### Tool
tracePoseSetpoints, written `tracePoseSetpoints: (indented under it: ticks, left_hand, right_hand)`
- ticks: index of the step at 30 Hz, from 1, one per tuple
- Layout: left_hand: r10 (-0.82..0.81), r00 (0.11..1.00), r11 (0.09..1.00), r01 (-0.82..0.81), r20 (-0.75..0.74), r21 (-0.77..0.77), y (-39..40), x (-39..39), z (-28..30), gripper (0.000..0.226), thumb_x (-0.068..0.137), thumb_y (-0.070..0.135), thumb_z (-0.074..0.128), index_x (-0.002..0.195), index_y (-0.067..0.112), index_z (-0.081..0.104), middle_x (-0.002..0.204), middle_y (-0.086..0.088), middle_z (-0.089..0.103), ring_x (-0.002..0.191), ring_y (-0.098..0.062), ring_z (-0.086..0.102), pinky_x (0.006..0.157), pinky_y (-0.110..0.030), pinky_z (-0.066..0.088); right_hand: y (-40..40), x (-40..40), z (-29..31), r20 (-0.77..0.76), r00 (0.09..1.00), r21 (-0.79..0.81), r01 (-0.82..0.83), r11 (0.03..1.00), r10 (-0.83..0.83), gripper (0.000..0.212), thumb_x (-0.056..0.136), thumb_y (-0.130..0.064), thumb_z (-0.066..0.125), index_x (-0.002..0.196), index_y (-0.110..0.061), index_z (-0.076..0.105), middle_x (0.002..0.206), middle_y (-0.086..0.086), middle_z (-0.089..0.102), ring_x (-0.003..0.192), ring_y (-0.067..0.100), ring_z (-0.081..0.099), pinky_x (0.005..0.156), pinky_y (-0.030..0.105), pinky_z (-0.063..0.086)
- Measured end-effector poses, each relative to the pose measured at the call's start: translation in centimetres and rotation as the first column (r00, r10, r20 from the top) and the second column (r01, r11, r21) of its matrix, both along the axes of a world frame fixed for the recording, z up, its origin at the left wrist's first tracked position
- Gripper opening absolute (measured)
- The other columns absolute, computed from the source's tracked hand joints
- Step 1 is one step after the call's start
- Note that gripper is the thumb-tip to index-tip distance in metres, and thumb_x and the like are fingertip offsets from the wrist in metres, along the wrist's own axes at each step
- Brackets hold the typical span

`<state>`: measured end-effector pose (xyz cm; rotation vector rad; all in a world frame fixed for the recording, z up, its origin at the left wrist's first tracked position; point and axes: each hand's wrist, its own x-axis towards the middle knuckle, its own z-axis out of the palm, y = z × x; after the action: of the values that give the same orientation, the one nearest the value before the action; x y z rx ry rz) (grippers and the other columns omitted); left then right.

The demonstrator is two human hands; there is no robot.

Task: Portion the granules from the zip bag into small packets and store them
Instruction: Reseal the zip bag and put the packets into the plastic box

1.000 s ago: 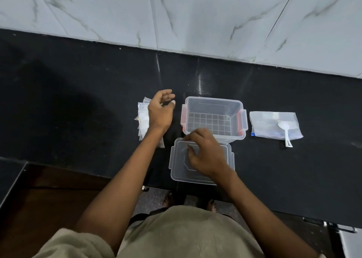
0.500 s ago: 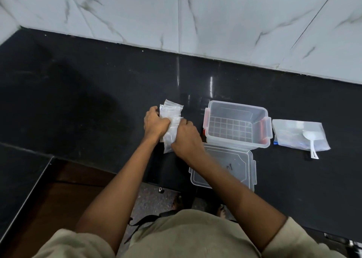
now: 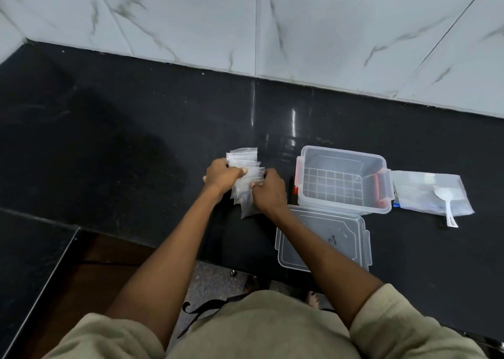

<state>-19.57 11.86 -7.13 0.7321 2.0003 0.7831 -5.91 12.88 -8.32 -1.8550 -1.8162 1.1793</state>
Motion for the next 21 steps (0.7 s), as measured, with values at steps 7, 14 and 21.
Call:
tracePoseSetpoints:
  ticks: [7,14,21]
  left_hand:
    - [0.100,0.946,0.950,-0.184,0.310,0.254,-2.0,0.8,1.4,0.016,0.092,0.011,0.070,0.107,0.010,0.073,0.103,-0.010,0.078,0.099,-0.027,0.074,0.096,-0.051,0.057]
    - [0.208,0.812,0.847,-0.428,0.545,0.316,-1.9,2.7,5.6,0.027,0.104,0.017,0.052,0.112,-0.003,0.067,0.114,-0.027,0.071,0.099,-0.037,0.070,0.094,-0.048,0.057]
    - [0.143,0.872,0.865,-0.340,0.468,0.370,0.0,6.8,8.3,0.029,0.103,0.016,0.056,0.075,0.012,0.060,0.061,-0.001,0.055,0.052,-0.012,0.050,0.049,-0.023,0.043]
  right_hand:
    - [-0.6,0.2,1.1,-0.110,0.992,0.201,-0.035,0.979,0.058,0.012,0.102,-0.018,0.058,0.104,-0.006,0.059,0.111,0.009,0.057,0.105,0.025,0.054,0.091,0.043,0.050]
    - [-2.0,1.4,4.6,-0.301,0.950,0.354,0.032,0.935,0.082,0.016,0.104,-0.025,0.055,0.094,-0.013,0.054,0.089,-0.003,0.059,0.077,0.007,0.053,0.067,0.020,0.043]
    - [-1.3,6.8,8.8,-0.488,0.872,0.296,0.214,0.931,-0.045,0.016,0.105,-0.029,0.054,0.091,-0.021,0.052,0.081,-0.004,0.060,0.073,0.012,0.056,0.068,0.040,0.052]
